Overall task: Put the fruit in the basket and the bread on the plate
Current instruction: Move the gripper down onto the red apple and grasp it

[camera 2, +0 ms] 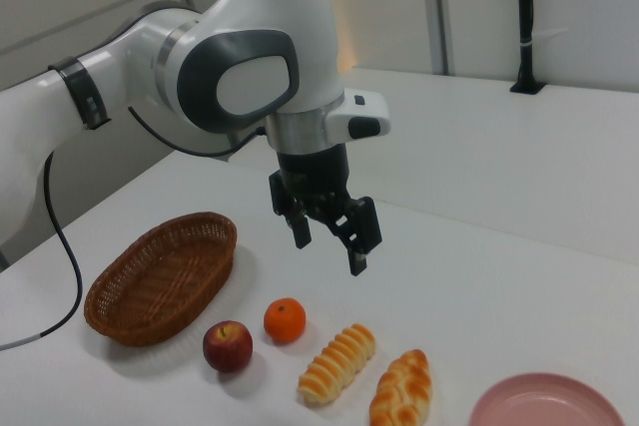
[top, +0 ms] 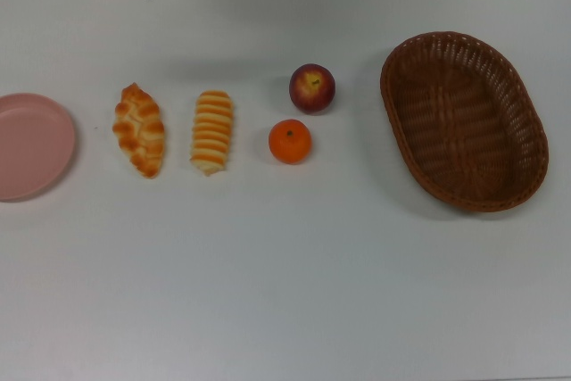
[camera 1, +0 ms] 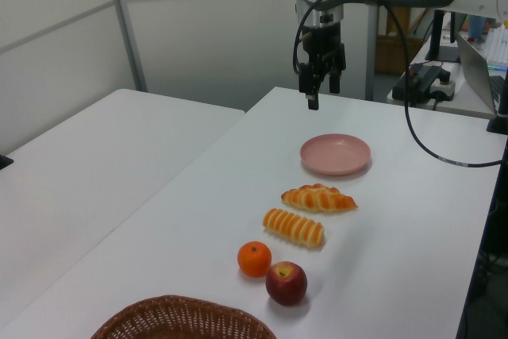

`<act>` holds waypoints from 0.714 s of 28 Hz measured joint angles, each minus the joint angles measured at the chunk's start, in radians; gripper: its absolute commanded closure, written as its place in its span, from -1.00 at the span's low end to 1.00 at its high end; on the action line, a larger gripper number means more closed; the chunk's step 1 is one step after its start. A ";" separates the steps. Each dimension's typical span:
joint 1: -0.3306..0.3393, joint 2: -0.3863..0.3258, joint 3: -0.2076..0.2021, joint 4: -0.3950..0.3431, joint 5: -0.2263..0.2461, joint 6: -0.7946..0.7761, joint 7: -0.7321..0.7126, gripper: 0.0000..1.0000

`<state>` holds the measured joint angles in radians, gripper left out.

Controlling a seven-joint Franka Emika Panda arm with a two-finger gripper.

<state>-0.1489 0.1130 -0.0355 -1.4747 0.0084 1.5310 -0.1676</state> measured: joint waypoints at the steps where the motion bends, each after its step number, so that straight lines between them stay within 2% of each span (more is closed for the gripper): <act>1: 0.001 0.000 0.000 0.000 0.000 0.000 0.000 -1.00; 5: 0.002 0.003 0.018 -0.004 -0.005 0.000 -0.014 -1.00; 10: 0.006 0.032 0.116 -0.020 -0.077 0.000 -0.006 -1.00; 11: 0.009 0.044 0.148 -0.028 -0.097 0.000 0.009 -1.00; 15: 0.020 0.076 0.211 -0.062 -0.124 0.051 0.099 -1.00; 20: 0.060 0.087 0.229 -0.136 -0.155 0.138 0.189 -1.00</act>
<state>-0.0891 0.1998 0.1932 -1.6102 -0.1470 1.6693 0.0214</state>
